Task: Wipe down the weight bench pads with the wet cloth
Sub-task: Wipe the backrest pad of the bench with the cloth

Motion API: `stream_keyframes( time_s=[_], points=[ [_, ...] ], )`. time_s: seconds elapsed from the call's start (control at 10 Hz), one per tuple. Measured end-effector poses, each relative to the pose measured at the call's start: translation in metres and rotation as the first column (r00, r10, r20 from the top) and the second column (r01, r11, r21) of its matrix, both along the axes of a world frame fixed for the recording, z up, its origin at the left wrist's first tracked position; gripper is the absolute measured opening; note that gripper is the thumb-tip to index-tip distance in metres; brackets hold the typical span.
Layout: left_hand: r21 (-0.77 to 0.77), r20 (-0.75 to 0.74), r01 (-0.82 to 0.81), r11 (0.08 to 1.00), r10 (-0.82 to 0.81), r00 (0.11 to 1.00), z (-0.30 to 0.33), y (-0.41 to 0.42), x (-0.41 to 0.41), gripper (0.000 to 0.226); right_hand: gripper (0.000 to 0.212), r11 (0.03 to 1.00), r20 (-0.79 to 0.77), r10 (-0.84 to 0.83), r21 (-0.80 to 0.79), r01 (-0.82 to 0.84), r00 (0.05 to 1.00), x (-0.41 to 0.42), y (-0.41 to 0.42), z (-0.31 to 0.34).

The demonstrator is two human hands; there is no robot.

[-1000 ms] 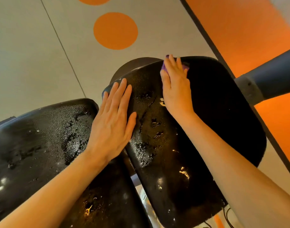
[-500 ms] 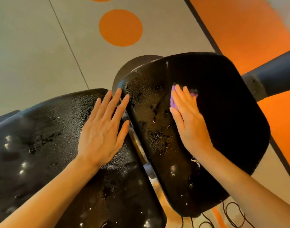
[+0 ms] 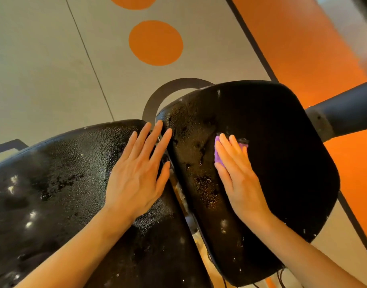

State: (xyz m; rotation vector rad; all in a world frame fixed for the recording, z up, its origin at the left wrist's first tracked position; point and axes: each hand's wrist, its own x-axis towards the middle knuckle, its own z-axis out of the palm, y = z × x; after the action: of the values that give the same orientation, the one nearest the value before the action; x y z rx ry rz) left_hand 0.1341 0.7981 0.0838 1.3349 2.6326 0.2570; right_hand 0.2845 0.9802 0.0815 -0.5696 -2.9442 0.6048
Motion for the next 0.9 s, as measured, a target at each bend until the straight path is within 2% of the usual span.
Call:
stream_keyframes(
  time_s=[0.1,0.2,0.3,0.4,0.5,0.6,0.7,0.8,0.9],
  points=[
    [0.008,-0.002,0.005,1.0,-0.005,1.0,-0.001,0.001,0.0,0.063,0.045,0.972,-0.052,-0.228,-0.077,0.223,0.972,-0.096,0.042,0.0],
    [0.0,-0.01,0.0,1.0,0.0,1.0,-0.002,0.001,0.0,0.063,0.046,0.942,-0.081,-0.328,-0.104,0.319,0.941,-0.122,0.052,-0.002],
    [0.004,0.008,0.006,1.0,-0.006,1.0,-0.001,0.0,0.0,0.063,0.049,0.989,-0.007,-0.148,-0.013,0.148,0.989,-0.035,0.0,0.003],
    [0.008,0.016,0.0,1.0,0.0,1.0,0.0,-0.001,0.0,0.063,0.051,0.998,0.05,0.038,0.039,-0.04,0.998,-0.006,0.008,0.004],
    [0.007,0.01,0.007,1.0,-0.007,1.0,0.0,0.001,0.0,0.063,0.046,0.925,-0.061,-0.378,-0.068,0.374,0.924,-0.087,0.057,0.002],
    [-0.005,0.001,-0.004,1.0,0.004,1.0,-0.001,0.002,0.0,0.063,0.045,0.798,-0.08,-0.602,-0.077,0.597,0.795,-0.138,0.031,-0.003],
    [0.0,0.014,-0.013,1.0,0.013,1.0,0.0,0.001,0.0,0.064,0.047,0.987,-0.059,-0.153,-0.059,0.149,0.987,-0.114,-0.012,0.005],
    [0.012,0.02,-0.012,1.0,0.012,1.0,0.0,0.002,0.0,0.064,0.047,0.999,-0.038,-0.039,-0.026,0.038,0.999,-0.098,0.048,0.007],
    [0.004,0.008,-0.012,1.0,0.012,1.0,0.0,0.001,0.0,0.064,0.045,0.871,-0.068,-0.487,-0.101,0.48,0.871,-0.112,0.078,0.006]
  ],
)
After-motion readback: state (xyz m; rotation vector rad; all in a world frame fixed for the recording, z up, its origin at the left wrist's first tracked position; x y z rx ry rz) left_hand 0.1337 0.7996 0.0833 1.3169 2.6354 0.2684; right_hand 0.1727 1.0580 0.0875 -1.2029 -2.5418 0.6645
